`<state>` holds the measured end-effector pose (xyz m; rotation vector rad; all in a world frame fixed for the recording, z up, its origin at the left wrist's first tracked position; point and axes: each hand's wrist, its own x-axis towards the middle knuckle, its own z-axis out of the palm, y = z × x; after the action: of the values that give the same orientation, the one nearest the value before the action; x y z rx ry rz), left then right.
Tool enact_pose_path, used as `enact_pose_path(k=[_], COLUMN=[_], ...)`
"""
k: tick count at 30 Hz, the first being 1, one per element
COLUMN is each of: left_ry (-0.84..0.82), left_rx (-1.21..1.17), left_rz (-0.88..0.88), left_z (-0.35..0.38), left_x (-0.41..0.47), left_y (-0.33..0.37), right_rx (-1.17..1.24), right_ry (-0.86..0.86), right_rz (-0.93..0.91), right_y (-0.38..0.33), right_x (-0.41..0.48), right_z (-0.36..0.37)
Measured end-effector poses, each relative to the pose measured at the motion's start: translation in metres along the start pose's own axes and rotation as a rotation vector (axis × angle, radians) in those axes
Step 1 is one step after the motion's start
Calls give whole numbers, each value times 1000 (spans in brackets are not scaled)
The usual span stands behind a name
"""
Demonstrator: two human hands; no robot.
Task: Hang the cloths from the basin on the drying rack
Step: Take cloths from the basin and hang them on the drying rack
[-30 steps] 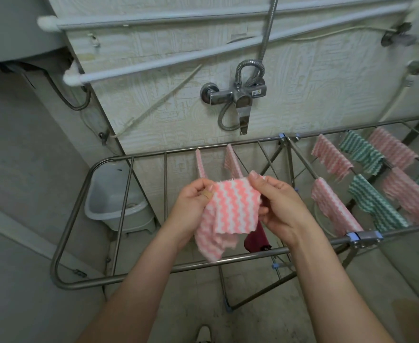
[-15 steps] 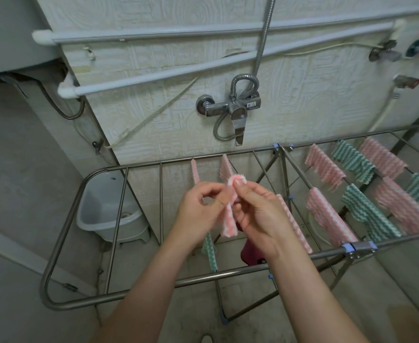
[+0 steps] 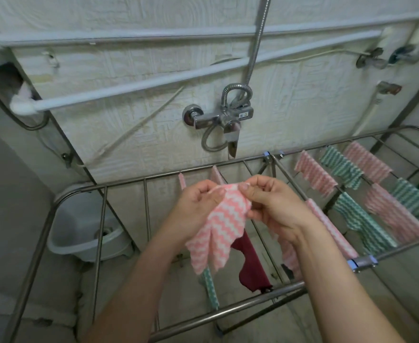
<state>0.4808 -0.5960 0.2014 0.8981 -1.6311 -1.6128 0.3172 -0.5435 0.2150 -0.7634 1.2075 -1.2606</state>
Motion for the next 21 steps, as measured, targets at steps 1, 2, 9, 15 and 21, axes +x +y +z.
enact_pose_path(k=[1,2,9,15,21], left_ry=[-12,-14,-10,32,103], left_rx=[42,115,244,99,-520], left_rz=[1,8,101,94,-61], left_z=[-2,-6,-22,-13,29], left_x=[4,10,37,59,79], left_y=[2,2,1,1,-12], right_rx=[-44,-113,-902,-578,172], right_ry=[11,24,11,171,70], right_rz=[-9,-28,-73,-103,-5], right_y=[-2,-5,-25,-38,-33], right_x=[3,6,4,0,19], right_z=[-2,-4,-37,-82,-115])
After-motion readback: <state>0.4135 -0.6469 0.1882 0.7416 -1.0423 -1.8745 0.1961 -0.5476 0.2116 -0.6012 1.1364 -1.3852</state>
